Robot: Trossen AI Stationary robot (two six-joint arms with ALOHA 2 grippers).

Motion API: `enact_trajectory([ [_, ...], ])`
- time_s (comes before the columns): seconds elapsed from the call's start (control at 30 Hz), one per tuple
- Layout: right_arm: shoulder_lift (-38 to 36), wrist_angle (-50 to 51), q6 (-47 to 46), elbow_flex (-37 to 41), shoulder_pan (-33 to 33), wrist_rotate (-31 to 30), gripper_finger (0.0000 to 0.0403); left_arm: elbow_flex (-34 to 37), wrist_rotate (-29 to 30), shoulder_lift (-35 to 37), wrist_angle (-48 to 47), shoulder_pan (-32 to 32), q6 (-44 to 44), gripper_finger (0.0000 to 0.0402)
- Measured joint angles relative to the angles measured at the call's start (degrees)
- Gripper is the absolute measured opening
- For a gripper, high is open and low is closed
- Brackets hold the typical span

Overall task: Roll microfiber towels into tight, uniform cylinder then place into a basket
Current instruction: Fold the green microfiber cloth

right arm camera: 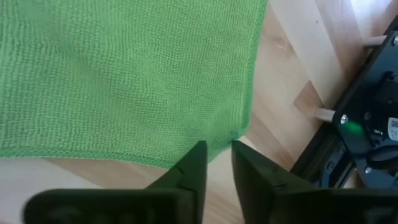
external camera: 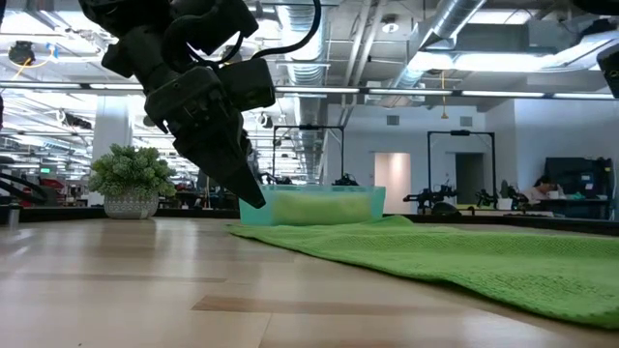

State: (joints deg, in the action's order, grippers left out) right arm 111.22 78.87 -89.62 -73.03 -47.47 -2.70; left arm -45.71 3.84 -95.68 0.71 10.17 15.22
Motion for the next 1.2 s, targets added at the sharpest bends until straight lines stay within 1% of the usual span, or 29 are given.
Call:
enact_trajectory([
  [0.13,0.0,0.92,0.02,0.0,0.04,-0.07,0.0135,0.0,0.0,0.0,0.02,-0.01,0.0,0.0139],
  [0.23,0.0,2.68,0.0,0.0,0.03,-0.19,0.0159,0.0,-0.11,0.0,0.78,0.0,0.01,0.0139],
  [0.3,0.0,4.19,-0.43,-0.18,0.01,-0.93,0.0171,0.02,-0.83,0.0,2.87,0.0,0.02,0.0139],
  [0.37,0.0,5.93,-0.97,-1.02,-0.03,-3.08,0.0179,0.02,-2.19,0.0,6.65,0.12,0.02,0.0139],
  [0.43,0.0,7.6,-2.2,-2.22,-0.06,-6.64,0.0183,0.02,-3.72,0.0,10.56,0.57,-0.42,0.0139],
  [0.53,0.0,10.86,-3.68,-4.54,-0.03,-14.02,0.0184,0.02,-4.54,0.0,15.81,2.06,-1.86,0.0139],
  [0.63,-0.31,10.97,-3.06,-5.99,0.74,-20.56,0.0181,0.02,-4.34,0.0,19.59,3.68,-3.14,0.0139],
  [0.77,-1.64,11.14,-2.03,-6.55,3.28,-28.46,0.0176,0.0,-2.17,0.0,24.29,5.76,-4.24,0.0139],
  [0.93,-5.01,11.11,-0.71,-6.02,7.42,-39.71,0.0176,-2.01,-1.1,0.0,24.61,7.65,-4.79,0.0139],
  [1.03,-7.92,10.9,0.03,-5.94,9.63,-45.57,0.0175,-3.16,1.75,0.0,24.33,8.71,-5.16,0.0139],
  [1.2,-10.52,10.26,-0.12,-5.95,11.85,-50.73,0.0168,-3.96,5.12,0.0,24.28,9.89,-6.62,0.0139],
])
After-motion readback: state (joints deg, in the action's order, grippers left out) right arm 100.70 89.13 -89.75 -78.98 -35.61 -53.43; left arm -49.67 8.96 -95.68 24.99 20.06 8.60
